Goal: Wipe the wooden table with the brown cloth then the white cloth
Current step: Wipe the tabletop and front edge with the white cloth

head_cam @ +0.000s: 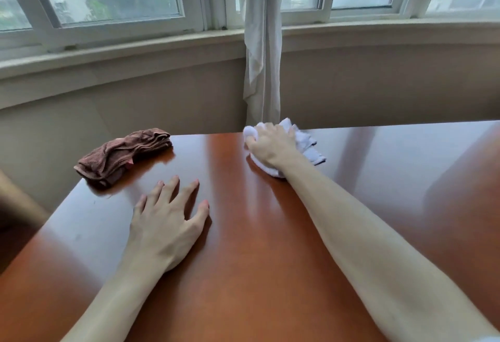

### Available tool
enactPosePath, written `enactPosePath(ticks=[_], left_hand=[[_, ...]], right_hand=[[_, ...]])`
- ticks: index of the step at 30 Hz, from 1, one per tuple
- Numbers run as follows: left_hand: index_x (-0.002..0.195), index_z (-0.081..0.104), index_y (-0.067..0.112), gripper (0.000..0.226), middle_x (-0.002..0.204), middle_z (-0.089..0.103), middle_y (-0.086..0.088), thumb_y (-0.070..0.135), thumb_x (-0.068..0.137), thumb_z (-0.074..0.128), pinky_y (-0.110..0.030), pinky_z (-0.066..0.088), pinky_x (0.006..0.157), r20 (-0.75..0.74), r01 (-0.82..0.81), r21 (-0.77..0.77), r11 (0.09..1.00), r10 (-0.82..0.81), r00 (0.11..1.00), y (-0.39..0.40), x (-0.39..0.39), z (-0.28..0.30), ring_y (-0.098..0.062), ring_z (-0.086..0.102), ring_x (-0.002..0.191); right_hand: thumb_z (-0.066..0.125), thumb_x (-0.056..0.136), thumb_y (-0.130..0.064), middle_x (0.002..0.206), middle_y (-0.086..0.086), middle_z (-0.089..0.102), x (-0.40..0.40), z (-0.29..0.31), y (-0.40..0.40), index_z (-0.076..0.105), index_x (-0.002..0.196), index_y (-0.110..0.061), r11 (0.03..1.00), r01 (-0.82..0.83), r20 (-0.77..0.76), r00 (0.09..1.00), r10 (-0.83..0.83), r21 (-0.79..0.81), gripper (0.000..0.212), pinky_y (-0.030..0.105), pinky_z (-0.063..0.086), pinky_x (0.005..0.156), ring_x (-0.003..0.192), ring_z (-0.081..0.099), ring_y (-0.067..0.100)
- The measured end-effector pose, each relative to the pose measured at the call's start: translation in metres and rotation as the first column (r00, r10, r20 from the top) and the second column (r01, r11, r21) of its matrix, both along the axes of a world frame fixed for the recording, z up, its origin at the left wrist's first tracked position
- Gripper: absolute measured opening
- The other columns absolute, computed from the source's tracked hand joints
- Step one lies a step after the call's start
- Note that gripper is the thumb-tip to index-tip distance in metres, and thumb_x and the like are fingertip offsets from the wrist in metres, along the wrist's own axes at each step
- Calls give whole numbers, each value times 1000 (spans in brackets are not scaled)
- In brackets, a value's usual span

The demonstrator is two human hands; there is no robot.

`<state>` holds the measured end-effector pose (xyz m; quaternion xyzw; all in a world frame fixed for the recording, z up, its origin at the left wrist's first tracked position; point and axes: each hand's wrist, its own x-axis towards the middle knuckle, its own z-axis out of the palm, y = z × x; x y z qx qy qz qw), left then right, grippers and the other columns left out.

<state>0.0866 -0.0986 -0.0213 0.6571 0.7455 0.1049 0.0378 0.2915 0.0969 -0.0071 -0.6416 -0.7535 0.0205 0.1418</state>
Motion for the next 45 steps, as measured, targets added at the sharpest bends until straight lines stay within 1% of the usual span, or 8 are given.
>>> enactPosePath(ticks=[4, 10, 18, 25, 28, 34, 41, 45], left_hand=[[154, 28, 44, 65, 165, 21, 2, 66, 93, 23, -45, 11, 123, -9, -4, -10, 1000, 4, 1000, 2, 0, 1, -23, 15, 153], [138, 56, 21, 53, 146, 51, -8, 40, 91, 41, -39, 33, 114, 396, 73, 97, 993, -106, 912, -36, -8, 38, -27, 47, 134], [126, 61, 32, 48, 129, 58, 8, 49, 89, 36, -41, 44, 102, 213, 122, -2, 993, -119, 970, -168, -58, 43, -17, 55, 121], [135, 58, 30, 44, 143, 52, 7, 48, 98, 40, -35, 36, 110, 135, 31, 124, 992, -48, 990, -258, -73, 11, -19, 46, 133], [141, 53, 30, 63, 150, 47, 5, 58, 88, 31, -37, 31, 116, 71, 6, 133, 991, -16, 997, -272, -69, 0, -20, 40, 138], [140, 53, 34, 64, 153, 43, 7, 64, 86, 35, -40, 31, 116, 102, 16, 132, 991, -29, 994, -279, -68, 3, -19, 37, 140], [146, 49, 27, 53, 155, 42, 1, 50, 97, 46, -41, 25, 120, 87, 22, 145, 989, -34, 996, -280, -65, 4, -22, 35, 143], [144, 49, 26, 57, 153, 44, 0, 54, 95, 42, -42, 26, 120, 76, 15, 121, 992, -25, 997, -280, -64, 4, -23, 38, 141]], right_hand=[[22, 90, -52, 130, -5, 55, -17, -10, -85, 58, 118, -30, 981, -190, 3, 982, 190, -33, 51, 64, 20, 112, 129, 46, 28], [24, 91, -52, 153, 1, 43, -56, -8, -247, 39, 148, -27, 928, -372, -33, 928, 372, -6, 64, 64, 13, 119, 144, 33, 33], [35, 93, -49, 166, 9, 27, -131, -11, -403, 40, 155, -30, 798, -600, -98, 792, 603, 62, 65, 60, -4, 123, 156, -2, 33], [26, 88, -54, 142, -5, 52, -67, 5, -378, 52, 125, -35, 936, -348, -147, 930, 338, -51, 49, 56, 15, 120, 138, 39, 23], [29, 92, -50, 139, 1, 55, -87, 6, -360, 57, 122, -26, 982, -163, -105, 983, 153, -90, 48, 62, 17, 118, 136, 43, 29], [25, 87, -52, 146, -5, 50, -95, -7, -449, 49, 134, -30, 924, -381, -171, 913, 371, -24, 57, 56, 11, 122, 142, 35, 21], [28, 92, -52, 145, 2, 52, -6, 5, -413, 50, 130, -33, 996, 41, -106, 993, -50, -84, 47, 58, 14, 121, 140, 39, 26], [29, 88, -56, 145, -11, 48, -35, -3, -469, 47, 135, -35, 964, -266, -102, 959, 266, 17, 55, 54, 10, 122, 141, 35, 20]])
